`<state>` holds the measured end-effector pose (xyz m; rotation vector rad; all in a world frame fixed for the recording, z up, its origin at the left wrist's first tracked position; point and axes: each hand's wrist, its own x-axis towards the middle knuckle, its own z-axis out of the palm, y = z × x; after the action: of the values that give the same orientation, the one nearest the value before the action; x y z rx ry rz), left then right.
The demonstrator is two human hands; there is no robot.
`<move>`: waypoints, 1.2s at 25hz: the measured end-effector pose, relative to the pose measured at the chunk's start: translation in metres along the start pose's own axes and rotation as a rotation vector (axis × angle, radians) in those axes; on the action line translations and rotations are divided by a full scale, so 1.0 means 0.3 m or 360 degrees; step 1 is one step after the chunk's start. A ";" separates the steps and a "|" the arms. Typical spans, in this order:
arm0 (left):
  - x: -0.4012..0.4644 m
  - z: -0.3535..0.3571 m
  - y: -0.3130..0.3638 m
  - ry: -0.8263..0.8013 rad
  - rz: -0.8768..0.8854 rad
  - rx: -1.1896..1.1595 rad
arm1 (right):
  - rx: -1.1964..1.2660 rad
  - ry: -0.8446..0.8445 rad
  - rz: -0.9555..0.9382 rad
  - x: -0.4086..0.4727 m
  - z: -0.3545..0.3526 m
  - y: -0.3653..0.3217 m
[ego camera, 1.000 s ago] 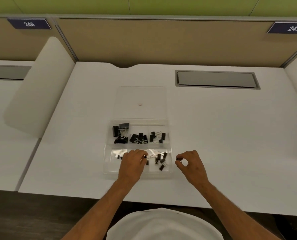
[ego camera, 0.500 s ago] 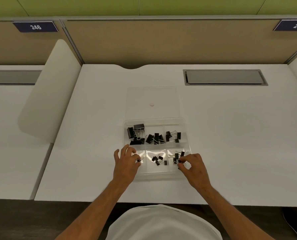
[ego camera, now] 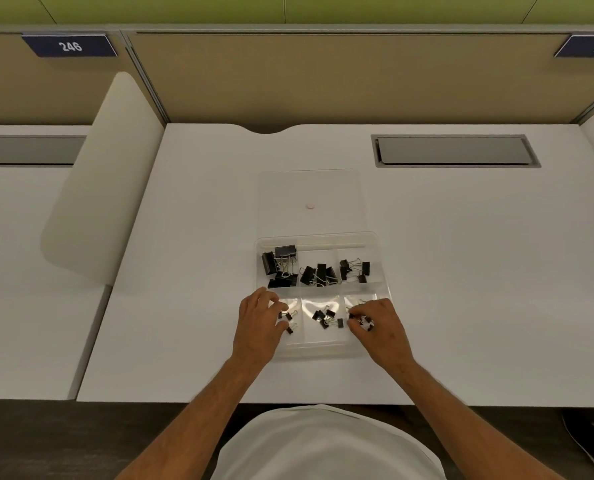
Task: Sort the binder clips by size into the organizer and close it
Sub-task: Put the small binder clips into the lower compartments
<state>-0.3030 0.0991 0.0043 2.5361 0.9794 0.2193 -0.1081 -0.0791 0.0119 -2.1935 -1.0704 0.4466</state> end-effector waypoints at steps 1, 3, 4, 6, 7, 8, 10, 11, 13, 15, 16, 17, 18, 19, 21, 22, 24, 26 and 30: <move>-0.002 -0.003 0.000 0.0002 -0.0004 -0.0030 | -0.0034 -0.0033 -0.0095 0.013 0.011 -0.024; 0.001 -0.009 0.003 -0.0005 -0.0006 -0.0049 | -0.0100 -0.0107 -0.0283 0.047 0.040 -0.079; 0.005 -0.012 0.004 -0.0002 -0.0010 -0.0054 | -0.0131 -0.0135 -0.0361 0.065 0.056 -0.110; 0.015 -0.022 0.003 0.0025 -0.0018 -0.0075 | -0.0183 -0.0201 -0.0484 0.098 0.091 -0.165; 0.020 -0.027 0.000 0.0038 -0.0023 -0.0086 | -0.0203 -0.0237 -0.0540 0.111 0.107 -0.186; 0.023 -0.031 -0.005 0.0043 -0.0032 -0.0097 | -0.0216 -0.0274 -0.0594 0.122 0.123 -0.200; 0.024 -0.033 -0.020 0.0052 -0.0057 -0.0104 | -0.0235 -0.0380 -0.0636 0.138 0.145 -0.223; 0.023 -0.033 -0.027 0.0056 -0.0076 -0.0106 | -0.0251 -0.0442 -0.0632 0.142 0.155 -0.231; 0.019 -0.031 -0.038 0.0058 -0.0114 -0.0111 | -0.0295 -0.0523 -0.0618 0.147 0.173 -0.239; 0.018 -0.032 -0.043 0.0054 -0.0147 -0.0114 | -0.0332 -0.0557 -0.0621 0.150 0.186 -0.235; 0.019 -0.032 -0.045 0.0049 -0.0159 -0.0116 | -0.0341 -0.0569 -0.0632 0.150 0.191 -0.230; 0.022 -0.033 -0.046 0.0045 -0.0163 -0.0116 | -0.0339 -0.0571 -0.0647 0.152 0.194 -0.224; 0.026 -0.032 -0.048 0.0043 -0.0157 -0.0120 | -0.0328 -0.0569 -0.0659 0.153 0.195 -0.216; 0.032 -0.031 -0.050 0.0045 -0.0144 -0.0132 | -0.0308 -0.0559 -0.0664 0.157 0.191 -0.209; 0.048 -0.028 -0.049 0.0041 -0.0125 -0.0169 | -0.0266 -0.0508 -0.0643 0.167 0.174 -0.195; 0.059 -0.027 -0.046 0.0035 -0.0121 -0.0183 | -0.0244 -0.0471 -0.0619 0.172 0.162 -0.188; 0.079 -0.023 -0.037 0.0023 -0.0104 -0.0199 | -0.0209 -0.0397 -0.0570 0.178 0.134 -0.171; 0.092 -0.025 -0.023 0.0017 -0.0087 -0.0217 | -0.0150 -0.0334 -0.0485 0.175 0.101 -0.146; 0.102 -0.032 -0.014 0.0068 -0.0256 -0.0333 | -0.0078 0.0058 -0.0092 0.163 0.016 -0.058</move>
<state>-0.2856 0.1256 0.0113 2.2605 1.1095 0.3128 -0.0910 -0.0304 0.0192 -2.1990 -1.1328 0.3571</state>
